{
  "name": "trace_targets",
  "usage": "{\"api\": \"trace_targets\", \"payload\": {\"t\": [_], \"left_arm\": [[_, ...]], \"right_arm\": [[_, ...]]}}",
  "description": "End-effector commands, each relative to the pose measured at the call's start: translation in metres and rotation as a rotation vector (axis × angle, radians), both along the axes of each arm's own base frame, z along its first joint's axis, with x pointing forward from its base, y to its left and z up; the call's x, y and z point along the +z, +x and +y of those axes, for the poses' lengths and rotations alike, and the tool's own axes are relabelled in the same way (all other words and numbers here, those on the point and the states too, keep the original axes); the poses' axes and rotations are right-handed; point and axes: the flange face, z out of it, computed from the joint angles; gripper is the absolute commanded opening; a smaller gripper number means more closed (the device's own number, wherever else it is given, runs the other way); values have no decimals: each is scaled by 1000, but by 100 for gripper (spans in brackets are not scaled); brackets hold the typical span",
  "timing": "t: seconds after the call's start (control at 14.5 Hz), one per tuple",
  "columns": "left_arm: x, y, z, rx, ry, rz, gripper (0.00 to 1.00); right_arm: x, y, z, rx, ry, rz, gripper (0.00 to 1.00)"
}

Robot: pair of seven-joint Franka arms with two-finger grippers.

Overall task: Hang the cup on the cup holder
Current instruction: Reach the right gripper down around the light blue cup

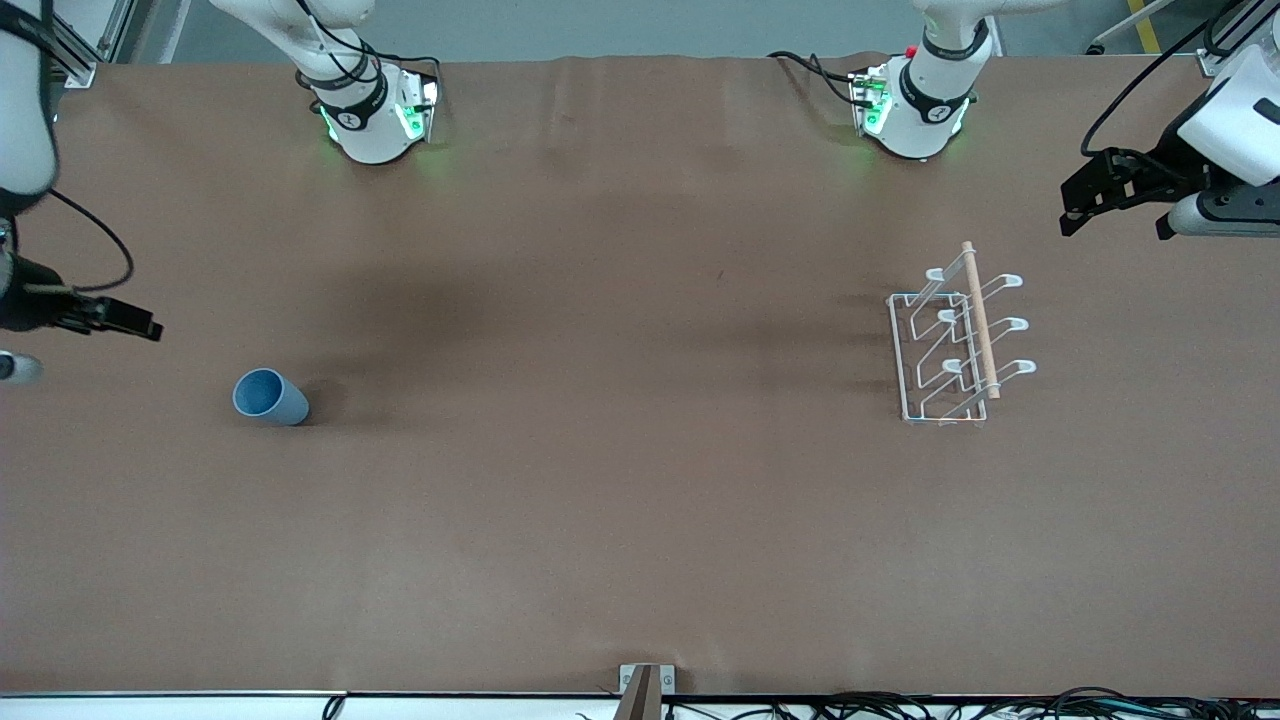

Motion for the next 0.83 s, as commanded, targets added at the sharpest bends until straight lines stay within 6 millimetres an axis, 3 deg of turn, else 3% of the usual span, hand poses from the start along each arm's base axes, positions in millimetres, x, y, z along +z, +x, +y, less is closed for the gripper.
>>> {"api": "trace_targets", "payload": {"t": [0.0, 0.28, 0.76], "left_arm": [[5, 2, 1, -6, -12, 4, 100], [5, 2, 0, -11, -9, 3, 100], [6, 1, -1, -14, -15, 3, 100]], "right_arm": [[-54, -6, -4, -8, 11, -8, 97], [-122, 6, -13, -20, 13, 19, 96], [-192, 8, -16, -23, 20, 52, 90]]}}
